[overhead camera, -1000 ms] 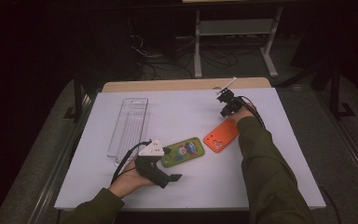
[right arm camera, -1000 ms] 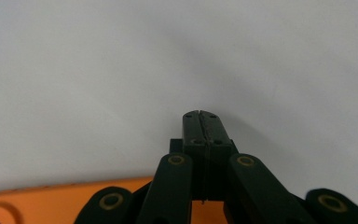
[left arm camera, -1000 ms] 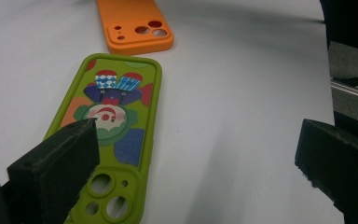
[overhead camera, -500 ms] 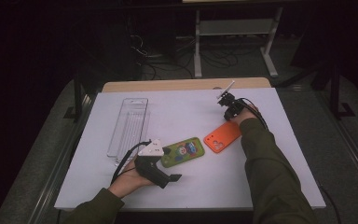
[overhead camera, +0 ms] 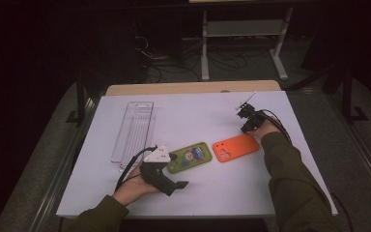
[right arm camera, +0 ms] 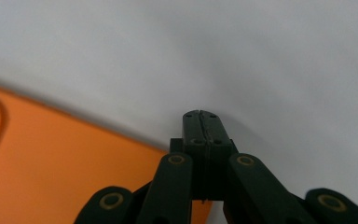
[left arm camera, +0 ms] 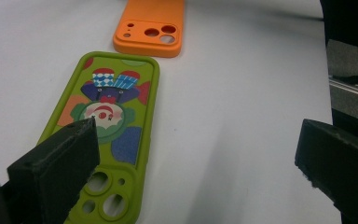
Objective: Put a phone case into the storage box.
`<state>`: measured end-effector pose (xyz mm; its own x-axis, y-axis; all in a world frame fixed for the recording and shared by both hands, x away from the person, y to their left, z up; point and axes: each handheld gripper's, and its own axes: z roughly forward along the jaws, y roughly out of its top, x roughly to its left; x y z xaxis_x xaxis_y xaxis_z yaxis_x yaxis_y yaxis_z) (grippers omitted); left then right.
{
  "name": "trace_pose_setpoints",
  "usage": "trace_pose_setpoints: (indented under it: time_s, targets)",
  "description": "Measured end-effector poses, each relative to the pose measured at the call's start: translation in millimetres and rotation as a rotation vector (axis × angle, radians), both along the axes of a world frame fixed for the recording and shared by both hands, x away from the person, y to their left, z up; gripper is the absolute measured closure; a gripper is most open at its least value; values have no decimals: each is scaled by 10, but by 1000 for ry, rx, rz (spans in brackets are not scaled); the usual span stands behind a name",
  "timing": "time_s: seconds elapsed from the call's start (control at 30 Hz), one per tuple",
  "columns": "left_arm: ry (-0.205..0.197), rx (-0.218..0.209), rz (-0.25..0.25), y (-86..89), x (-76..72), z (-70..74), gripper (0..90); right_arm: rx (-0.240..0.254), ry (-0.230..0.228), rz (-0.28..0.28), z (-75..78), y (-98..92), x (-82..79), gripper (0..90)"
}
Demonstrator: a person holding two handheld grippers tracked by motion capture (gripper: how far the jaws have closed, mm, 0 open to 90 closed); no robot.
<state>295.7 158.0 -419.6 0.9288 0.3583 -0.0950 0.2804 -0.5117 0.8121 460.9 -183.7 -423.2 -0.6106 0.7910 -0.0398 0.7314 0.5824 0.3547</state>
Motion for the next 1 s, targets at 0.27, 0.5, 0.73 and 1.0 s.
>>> trace_pose_setpoints:
  time_s: [0.27, 0.5, 0.73, 1.0]
  targets:
    - [2, 2, 0, -5, -1, -4, 0, 40, -7, 14, -8, -139, -284, 888]
    - [4, 6, -5, -21, -7, -11, 0, 62, -11, 39, -12, -208, -533, 888]
    - [6, 8, -5, -30, -14, -12, 0, 67, -8, 64, -6, -219, -774, 888]
    - [5, 11, -6, -34, -14, -16, 0, 77, -22, 101, -8, -229, -1111, 888]
